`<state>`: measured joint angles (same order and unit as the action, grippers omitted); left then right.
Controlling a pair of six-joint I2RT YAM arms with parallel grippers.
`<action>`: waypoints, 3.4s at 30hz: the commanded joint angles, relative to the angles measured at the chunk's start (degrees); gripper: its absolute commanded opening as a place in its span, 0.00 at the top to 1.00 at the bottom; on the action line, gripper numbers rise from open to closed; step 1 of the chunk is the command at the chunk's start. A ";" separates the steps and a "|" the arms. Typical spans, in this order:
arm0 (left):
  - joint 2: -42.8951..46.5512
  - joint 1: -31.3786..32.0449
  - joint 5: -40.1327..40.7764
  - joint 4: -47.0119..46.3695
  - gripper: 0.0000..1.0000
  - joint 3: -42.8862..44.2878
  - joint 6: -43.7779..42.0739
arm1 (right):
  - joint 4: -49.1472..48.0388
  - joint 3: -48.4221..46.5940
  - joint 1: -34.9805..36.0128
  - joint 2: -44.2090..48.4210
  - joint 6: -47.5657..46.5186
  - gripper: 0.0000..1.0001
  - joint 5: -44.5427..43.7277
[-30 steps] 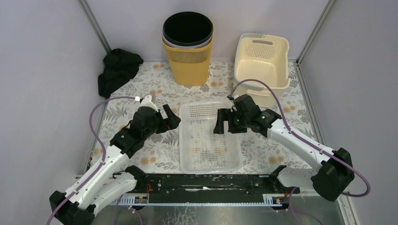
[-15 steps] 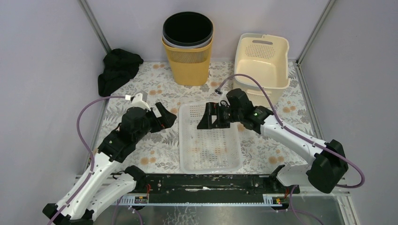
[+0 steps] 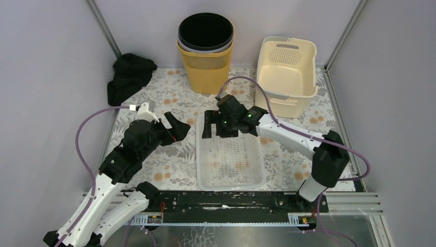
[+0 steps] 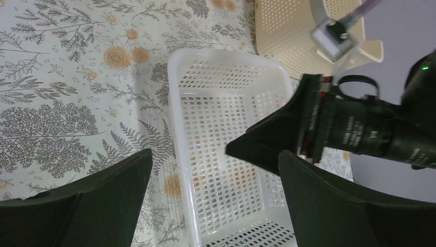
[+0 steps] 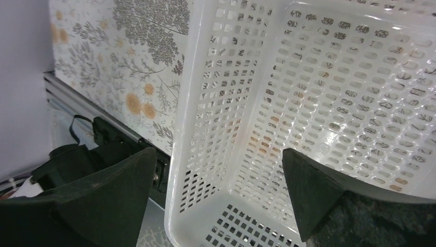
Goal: Turn the large container upside down
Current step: Turn the container upside down at the center of the board.
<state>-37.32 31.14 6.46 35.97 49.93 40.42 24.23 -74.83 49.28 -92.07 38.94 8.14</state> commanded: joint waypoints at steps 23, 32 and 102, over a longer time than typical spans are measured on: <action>10.03 0.23 -1.66 6.04 0.00 4.26 1.77 | 19.44 -27.08 16.16 -28.04 8.61 0.35 -26.72; 10.58 0.20 -1.50 6.67 0.00 4.15 1.08 | 21.60 -30.06 16.14 -32.31 9.75 0.62 -27.99; 5.77 0.24 -1.09 7.45 0.00 6.76 1.94 | -37.93 5.39 2.61 3.38 26.49 1.00 3.71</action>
<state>-31.62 31.14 5.39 45.71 57.06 42.09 -9.72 -69.43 52.75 -92.33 65.01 13.80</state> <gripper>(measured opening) 0.998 0.220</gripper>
